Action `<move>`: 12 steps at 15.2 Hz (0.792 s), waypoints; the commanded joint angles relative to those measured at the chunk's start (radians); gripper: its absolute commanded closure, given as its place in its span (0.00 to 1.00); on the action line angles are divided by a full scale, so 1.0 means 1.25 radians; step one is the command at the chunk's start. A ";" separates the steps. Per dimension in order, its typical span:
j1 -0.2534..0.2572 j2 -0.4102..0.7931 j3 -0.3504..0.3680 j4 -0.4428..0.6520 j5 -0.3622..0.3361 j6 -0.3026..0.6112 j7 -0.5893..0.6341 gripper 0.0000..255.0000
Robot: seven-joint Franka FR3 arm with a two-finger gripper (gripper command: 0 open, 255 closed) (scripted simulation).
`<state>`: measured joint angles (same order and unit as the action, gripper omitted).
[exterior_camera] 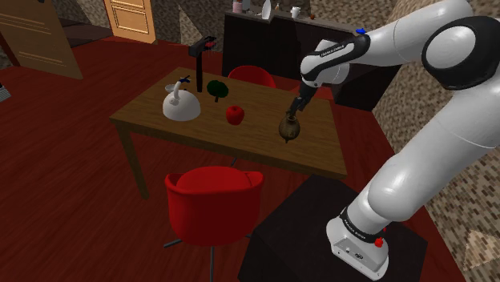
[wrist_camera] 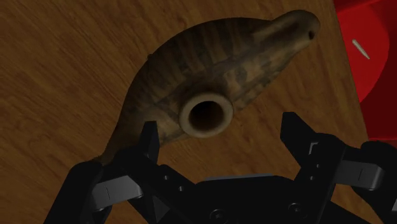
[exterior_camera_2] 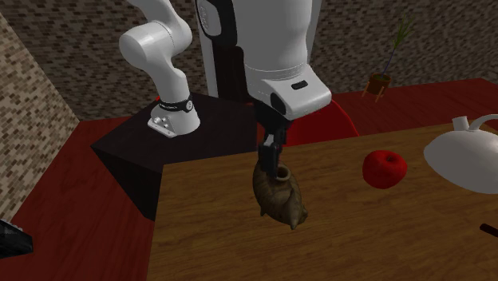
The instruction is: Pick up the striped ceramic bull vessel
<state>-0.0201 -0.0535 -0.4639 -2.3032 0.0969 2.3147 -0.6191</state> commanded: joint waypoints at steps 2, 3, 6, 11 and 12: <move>-0.001 0.032 -0.004 -0.005 0.021 0.033 -0.024 0.00; -0.001 0.039 -0.004 -0.009 0.027 0.043 -0.029 0.00; 0.000 0.063 -0.003 -0.020 0.047 0.074 -0.045 0.00; 0.000 0.067 -0.002 -0.022 0.051 0.080 -0.047 1.00; 0.000 0.067 -0.002 -0.022 0.051 0.080 -0.047 1.00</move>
<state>-0.0202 0.0294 -0.4670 -2.3303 0.1608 2.4146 -0.6778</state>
